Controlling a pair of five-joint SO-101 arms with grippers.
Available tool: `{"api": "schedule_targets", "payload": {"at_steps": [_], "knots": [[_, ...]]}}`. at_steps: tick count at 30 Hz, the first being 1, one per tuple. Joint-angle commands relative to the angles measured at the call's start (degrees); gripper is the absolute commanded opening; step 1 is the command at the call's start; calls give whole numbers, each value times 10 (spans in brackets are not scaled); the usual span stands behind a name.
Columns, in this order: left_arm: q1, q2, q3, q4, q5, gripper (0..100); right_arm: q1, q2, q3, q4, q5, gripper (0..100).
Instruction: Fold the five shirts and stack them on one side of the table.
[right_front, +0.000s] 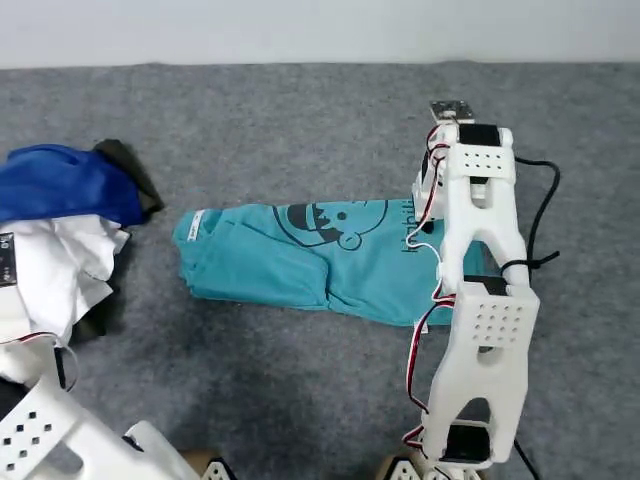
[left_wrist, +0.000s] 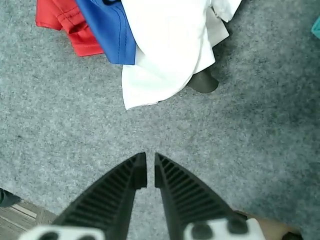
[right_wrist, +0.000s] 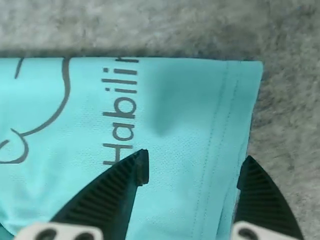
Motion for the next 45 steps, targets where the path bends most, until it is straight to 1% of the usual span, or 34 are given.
{"api": "schedule_targets", "payload": {"at_steps": [1, 3, 8, 20, 26, 35, 42, 45], "knots": [[4, -4, -1, -7, -3, 36, 14, 9, -11, -7, 6, 291], [4, -4, -1, -7, -3, 36, 20, 22, -11, -7, 6, 277], [4, -4, -1, -7, -3, 36, 23, 33, -11, -7, 7, 169], [4, -6, -1, -6, -3, 36, 34, 32, -13, -20, 7, 166], [4, -4, -1, -6, -4, 36, 40, 37, -62, -20, 7, 165], [4, -4, -1, -7, -4, 36, 40, 42, -68, -39, 7, 158], [4, -4, -1, -7, -5, 36, 41, 75, -71, -51, 7, 16], [4, -4, -1, -7, -5, 36, 41, 76, -71, -51, 7, 10]]}}
